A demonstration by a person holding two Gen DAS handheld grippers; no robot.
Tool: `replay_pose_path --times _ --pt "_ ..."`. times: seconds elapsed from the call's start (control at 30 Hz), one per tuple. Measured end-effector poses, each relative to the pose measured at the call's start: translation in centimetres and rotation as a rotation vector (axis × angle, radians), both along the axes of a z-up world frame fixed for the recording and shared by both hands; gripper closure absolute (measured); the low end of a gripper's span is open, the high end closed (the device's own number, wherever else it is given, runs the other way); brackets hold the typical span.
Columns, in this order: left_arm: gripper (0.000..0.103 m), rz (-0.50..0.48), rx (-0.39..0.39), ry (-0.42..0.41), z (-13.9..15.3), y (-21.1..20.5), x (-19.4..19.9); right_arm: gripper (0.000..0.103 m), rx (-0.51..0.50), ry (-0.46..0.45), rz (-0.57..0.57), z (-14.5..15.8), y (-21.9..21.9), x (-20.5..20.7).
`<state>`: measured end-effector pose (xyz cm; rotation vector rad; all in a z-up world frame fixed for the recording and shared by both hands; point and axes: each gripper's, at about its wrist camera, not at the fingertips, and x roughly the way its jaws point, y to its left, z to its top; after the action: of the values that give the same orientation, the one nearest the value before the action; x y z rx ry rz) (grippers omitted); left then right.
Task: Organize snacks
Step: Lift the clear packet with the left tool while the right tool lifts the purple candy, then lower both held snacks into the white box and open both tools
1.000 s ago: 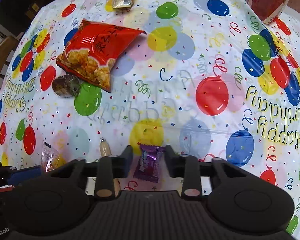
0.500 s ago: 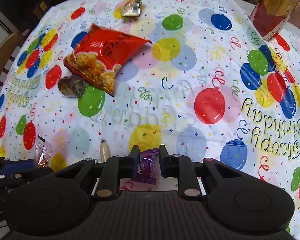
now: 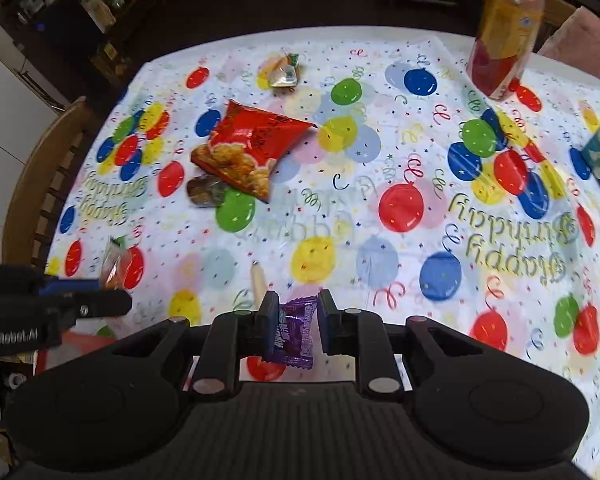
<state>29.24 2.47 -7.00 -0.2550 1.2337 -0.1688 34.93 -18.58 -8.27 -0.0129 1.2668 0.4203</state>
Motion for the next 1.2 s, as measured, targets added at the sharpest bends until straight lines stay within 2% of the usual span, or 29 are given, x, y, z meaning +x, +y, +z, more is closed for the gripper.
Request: replay_pose_path --times 0.27,0.53,0.8,1.2 --pt "0.087 -0.094 0.0 -0.056 2.6 -0.2 -3.1 0.083 0.016 -0.034 -0.029 3.4 -0.7 -4.9" --pt "0.087 -0.185 0.002 -0.068 3.1 -0.7 -6.7 0.083 0.006 -0.047 -0.045 4.1 -0.9 -9.4" --pt "0.087 -0.232 0.029 -0.02 0.4 -1.1 -9.3 0.083 -0.045 -0.047 -0.003 2.3 -0.1 -12.8" --pt "0.087 -0.236 0.106 0.03 -3.6 -2.1 -9.9 0.083 -0.117 -0.016 0.066 -2.2 1.4 -14.5"
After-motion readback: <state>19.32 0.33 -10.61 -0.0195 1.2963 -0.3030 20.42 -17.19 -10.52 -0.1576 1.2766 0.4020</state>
